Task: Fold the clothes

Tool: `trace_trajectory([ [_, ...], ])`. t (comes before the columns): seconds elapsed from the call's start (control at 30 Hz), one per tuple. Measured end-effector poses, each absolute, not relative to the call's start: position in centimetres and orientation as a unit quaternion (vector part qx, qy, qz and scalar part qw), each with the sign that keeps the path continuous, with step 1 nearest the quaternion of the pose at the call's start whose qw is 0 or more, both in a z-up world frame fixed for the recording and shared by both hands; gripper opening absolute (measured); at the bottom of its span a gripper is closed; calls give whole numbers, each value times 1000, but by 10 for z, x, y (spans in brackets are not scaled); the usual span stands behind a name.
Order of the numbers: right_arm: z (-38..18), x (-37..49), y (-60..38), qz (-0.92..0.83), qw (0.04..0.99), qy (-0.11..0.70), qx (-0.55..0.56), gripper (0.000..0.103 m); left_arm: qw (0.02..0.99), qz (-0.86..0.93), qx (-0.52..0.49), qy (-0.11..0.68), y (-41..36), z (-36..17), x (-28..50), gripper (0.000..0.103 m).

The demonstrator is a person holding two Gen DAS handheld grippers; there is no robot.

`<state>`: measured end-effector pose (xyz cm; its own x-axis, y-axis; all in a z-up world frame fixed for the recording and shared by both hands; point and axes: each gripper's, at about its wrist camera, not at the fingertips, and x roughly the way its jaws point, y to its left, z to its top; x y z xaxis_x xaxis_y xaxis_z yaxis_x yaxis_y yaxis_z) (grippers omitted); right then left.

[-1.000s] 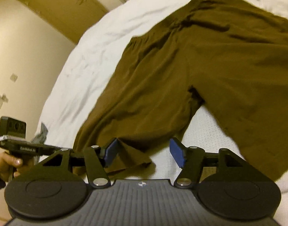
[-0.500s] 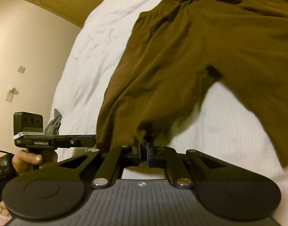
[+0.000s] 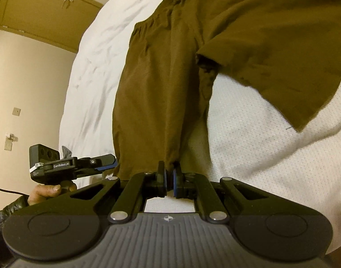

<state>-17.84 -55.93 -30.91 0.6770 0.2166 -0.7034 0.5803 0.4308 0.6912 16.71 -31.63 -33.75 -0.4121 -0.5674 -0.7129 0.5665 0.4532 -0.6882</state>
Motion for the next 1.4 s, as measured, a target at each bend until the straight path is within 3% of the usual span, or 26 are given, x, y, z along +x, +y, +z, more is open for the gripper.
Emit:
trace_trajectory([
  [0.1, -309, -178, -560, -123, 754, 386, 517, 6, 535, -525, 20, 662, -321, -341, 159, 30],
  [0.13, -309, -177, -560, -124, 754, 387, 516, 6, 532, -527, 28, 662, -322, -342, 156, 22],
  [0.17, -309, -177, -560, -125, 754, 388, 515, 6, 531, -530, 37, 660, -324, -342, 154, 3],
  [0.6, -307, -159, -507, -103, 736, 420, 521, 5, 602, -539, 48, 587, -238, -242, 166, 3],
  [0.83, -305, -145, -465, -82, 720, 442, 528, 6, 608, -500, 87, 611, -211, -266, 168, 4],
  [0.9, -304, -146, -460, -83, 718, 449, 526, 18, 607, -489, 105, 617, -212, -273, 167, 4],
  [1.0, -300, -159, -464, -96, 717, 462, 513, 22, 620, -476, 143, 607, -209, -270, 170, 4],
  [1.3, -251, -255, -561, -255, 739, 425, 457, 23, 635, -556, 207, 495, -270, -216, 123, 4],
  [1.4, -242, -287, -607, -297, 743, 412, 437, 37, 594, -607, 184, 494, -318, -213, 71, 14],
])
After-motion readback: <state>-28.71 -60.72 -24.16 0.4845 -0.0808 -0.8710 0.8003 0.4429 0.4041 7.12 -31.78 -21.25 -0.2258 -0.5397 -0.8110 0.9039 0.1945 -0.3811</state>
